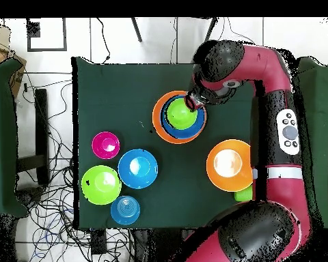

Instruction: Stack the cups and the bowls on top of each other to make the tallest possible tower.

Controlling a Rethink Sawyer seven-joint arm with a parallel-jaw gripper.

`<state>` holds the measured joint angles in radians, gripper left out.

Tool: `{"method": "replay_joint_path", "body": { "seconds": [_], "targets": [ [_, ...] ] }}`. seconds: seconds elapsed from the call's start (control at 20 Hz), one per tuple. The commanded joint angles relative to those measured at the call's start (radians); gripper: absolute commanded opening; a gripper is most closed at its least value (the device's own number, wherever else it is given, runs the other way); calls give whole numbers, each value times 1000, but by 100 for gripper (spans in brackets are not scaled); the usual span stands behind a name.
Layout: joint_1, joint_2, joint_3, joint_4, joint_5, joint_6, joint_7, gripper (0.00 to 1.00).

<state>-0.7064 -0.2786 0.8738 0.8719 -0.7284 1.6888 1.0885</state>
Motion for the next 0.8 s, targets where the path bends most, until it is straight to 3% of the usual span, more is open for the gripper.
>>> {"method": "replay_joint_path", "body": {
  "seconds": [0.05,0.8],
  "targets": [
    [3,-26,-73,74,-70,-94,-262,0],
    [-6,-39,-74,91,-71,-100,-278,0]
  ]
}}
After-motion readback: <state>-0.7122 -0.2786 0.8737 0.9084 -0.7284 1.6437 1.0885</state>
